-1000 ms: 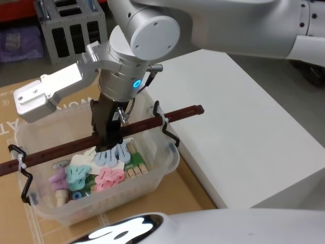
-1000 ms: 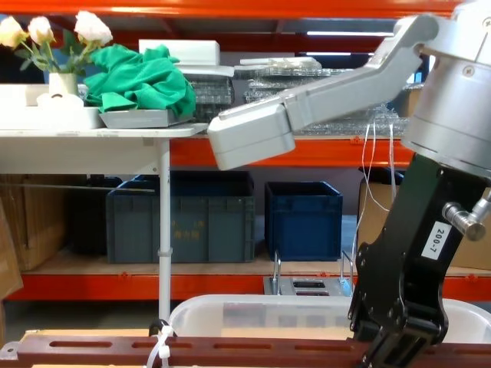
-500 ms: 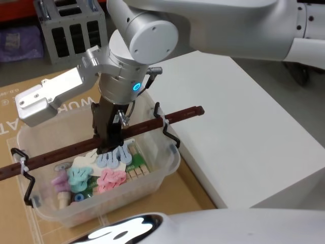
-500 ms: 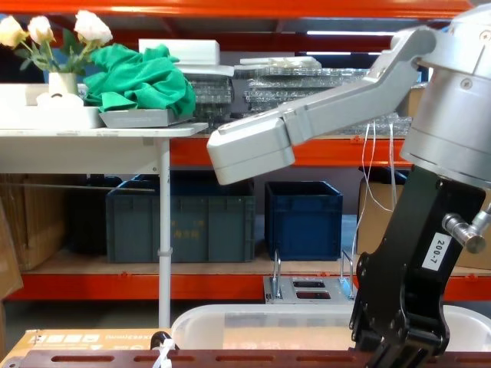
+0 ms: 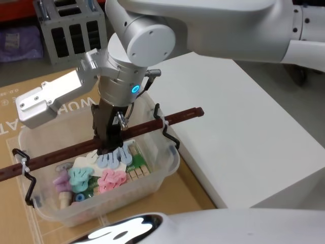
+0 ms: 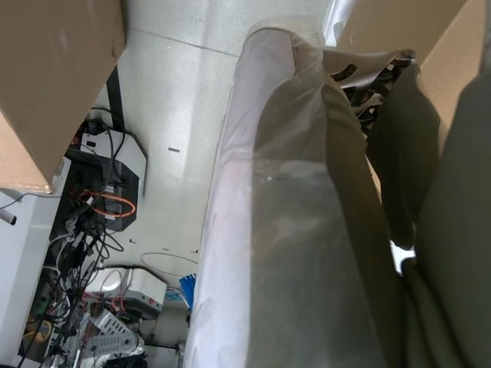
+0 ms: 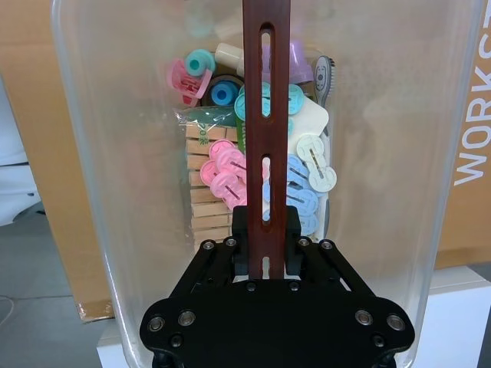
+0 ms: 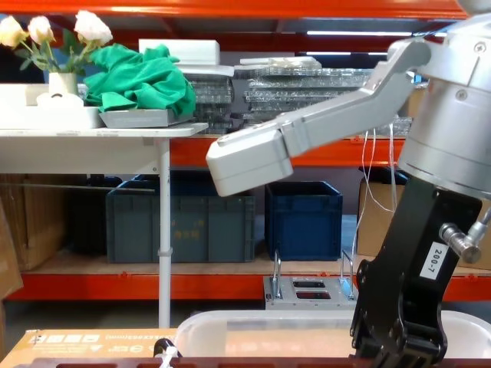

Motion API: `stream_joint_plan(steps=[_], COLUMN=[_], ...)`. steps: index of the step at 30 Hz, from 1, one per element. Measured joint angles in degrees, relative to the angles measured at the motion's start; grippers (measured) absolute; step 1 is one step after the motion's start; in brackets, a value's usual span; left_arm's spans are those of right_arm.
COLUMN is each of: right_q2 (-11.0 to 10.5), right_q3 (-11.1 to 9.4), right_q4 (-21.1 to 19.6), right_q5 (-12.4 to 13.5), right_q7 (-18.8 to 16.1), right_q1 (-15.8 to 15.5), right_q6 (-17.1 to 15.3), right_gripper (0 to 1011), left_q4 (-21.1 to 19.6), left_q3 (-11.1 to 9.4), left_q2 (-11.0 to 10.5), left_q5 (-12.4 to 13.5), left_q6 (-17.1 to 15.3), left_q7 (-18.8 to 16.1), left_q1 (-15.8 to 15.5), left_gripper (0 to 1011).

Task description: Use one hand to grasp the basket and place it at the designated location.

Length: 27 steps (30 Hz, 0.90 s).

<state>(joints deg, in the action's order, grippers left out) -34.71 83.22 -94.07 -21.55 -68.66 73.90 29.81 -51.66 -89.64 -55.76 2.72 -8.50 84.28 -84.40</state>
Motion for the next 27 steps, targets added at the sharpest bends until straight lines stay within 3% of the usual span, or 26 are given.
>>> stream_joint_plan(steps=[27], right_q2=[0.85], right_q3=[0.65], right_q4=[1.51], right_q5=[-1.18], right_q7=[0.06], right_q1=[-0.42], right_q6=[-0.68], right_gripper=[234], left_q4=[0.00], left_q3=[0.00], left_q2=[0.00], left_q5=[0.00], left_q6=[0.00], left_q7=[0.00], left_q1=[0.00], left_gripper=[0])
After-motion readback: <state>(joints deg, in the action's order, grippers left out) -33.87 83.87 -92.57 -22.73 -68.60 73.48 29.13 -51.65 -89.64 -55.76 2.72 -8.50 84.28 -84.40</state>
